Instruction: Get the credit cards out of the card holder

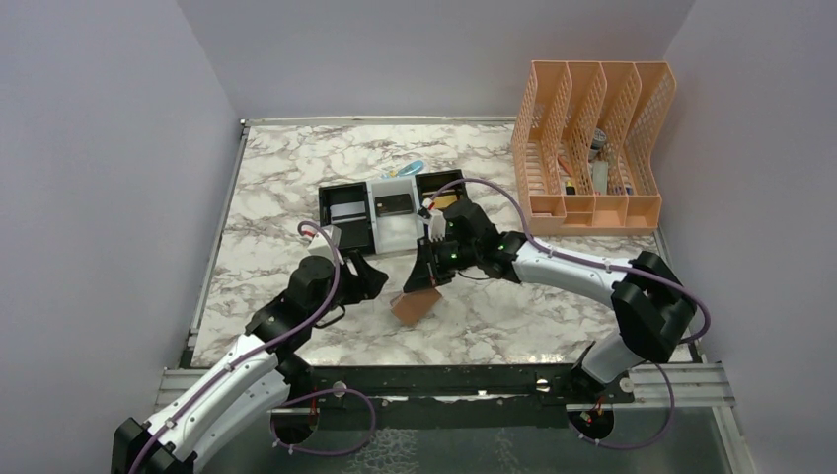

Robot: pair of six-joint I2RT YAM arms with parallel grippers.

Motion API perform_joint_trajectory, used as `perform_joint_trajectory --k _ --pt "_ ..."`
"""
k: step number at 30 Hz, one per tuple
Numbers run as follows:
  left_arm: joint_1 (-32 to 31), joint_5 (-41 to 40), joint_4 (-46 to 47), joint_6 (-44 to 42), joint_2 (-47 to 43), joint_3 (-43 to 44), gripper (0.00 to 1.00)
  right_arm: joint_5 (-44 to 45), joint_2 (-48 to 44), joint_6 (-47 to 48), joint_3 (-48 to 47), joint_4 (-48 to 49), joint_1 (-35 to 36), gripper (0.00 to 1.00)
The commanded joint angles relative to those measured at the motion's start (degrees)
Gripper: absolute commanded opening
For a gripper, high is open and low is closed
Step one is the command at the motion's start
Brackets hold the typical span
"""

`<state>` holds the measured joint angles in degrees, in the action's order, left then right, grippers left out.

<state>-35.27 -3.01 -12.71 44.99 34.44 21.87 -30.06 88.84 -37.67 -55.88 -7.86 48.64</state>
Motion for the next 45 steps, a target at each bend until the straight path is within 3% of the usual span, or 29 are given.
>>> perform_joint_trajectory --k 1,6,10,18,25,32,45 --pt "-0.16 2.37 -2.61 1.64 -0.25 -0.78 0.65 -6.07 -0.52 2.40 -0.38 1.61 0.00 0.01" --pt "-0.18 7.88 -1.72 2.55 -0.79 -2.35 0.66 4.37 -9.34 3.22 7.60 -0.50 -0.12 0.01" --pt "-0.15 12.56 -0.88 1.58 0.70 -2.18 0.66 14.71 -13.32 3.22 12.18 -7.81 -0.57 0.01" --pt "-0.15 19.29 0.63 -3.48 8.31 0.18 0.66 22.84 -13.79 2.47 21.33 -6.67 -2.58 0.01" --pt "-0.26 22.21 7.59 -4.42 15.76 0.37 0.66 21.81 -13.80 1.09 24.30 -0.71 -5.34 0.01" --pt "-0.74 24.35 14.02 -4.71 26.96 2.79 0.59 26.62 -7.50 1.66 18.82 -4.93 -6.68 0.01" --pt "-1.94 24.34 21.07 -1.13 33.73 1.58 0.50 22.69 -7.91 -0.12 22.00 -1.97 -7.22 0.01"
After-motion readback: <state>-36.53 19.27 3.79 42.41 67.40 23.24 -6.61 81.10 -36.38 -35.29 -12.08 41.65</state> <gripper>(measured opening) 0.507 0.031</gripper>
